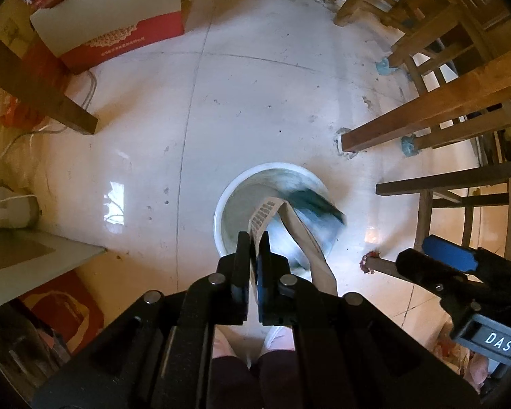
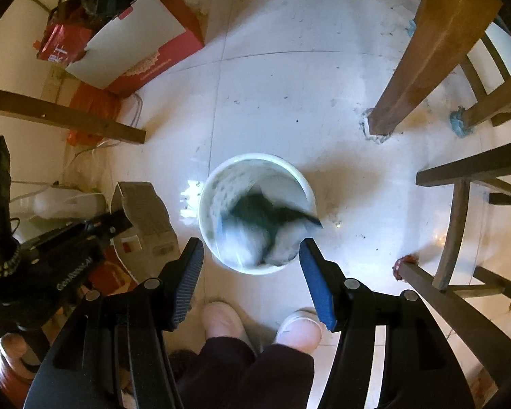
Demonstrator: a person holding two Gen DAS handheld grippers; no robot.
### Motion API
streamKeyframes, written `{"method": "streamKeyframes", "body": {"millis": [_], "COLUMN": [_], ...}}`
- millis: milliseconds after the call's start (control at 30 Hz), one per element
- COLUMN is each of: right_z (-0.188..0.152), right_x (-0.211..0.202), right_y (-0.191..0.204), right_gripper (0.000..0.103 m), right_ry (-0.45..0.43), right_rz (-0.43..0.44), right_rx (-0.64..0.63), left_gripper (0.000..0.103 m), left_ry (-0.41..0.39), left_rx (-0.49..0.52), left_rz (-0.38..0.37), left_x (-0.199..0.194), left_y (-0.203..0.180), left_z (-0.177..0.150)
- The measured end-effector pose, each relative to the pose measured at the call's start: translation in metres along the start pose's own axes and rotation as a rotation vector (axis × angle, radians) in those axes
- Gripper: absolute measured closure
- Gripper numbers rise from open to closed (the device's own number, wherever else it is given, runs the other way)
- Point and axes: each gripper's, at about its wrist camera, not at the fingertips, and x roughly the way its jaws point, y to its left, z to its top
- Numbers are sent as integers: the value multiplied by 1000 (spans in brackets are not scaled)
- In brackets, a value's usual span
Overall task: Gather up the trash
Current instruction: 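Open the right gripper to drop the green bag into the bucket, then raise both tools back toward the table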
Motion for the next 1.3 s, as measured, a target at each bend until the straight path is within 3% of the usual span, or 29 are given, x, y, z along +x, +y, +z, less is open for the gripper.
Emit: {"method": "streamKeyframes", "body": {"millis": [67,200,367,567,733,933,1300], "right_z": [-1,-3,-3,-2,-4,-4,-16], "right_x": [3,3,-5,-30,-76,-150,-326], "right_y": [-4,-5,0,8,24,54,135], "right_gripper": [48,48,48,48,48,48,48], "right_ry": [0,2,4,-6,-33,-86,-291], "right_rz": [5,-8,-15,-21,-24,-23,-69], "right_rx": [14,25,12,-2,-7,-35,-148], "left_gripper": [96,59,58,58,58,58,58], "left_ry": [22,74,81,67,24,-85,-373], "left_rx": [-1,-6,-7,8,38,71,81], "left_rz": [-11,-20,-17,-23,-22,-5,-61], "left_x": [5,15,12,-33,-96,-206,-427], "left_y": [-1,-4,-6,-13,-23,-33,-41], "left_z": [1,3,0,-7,-7,-2,-5]}}
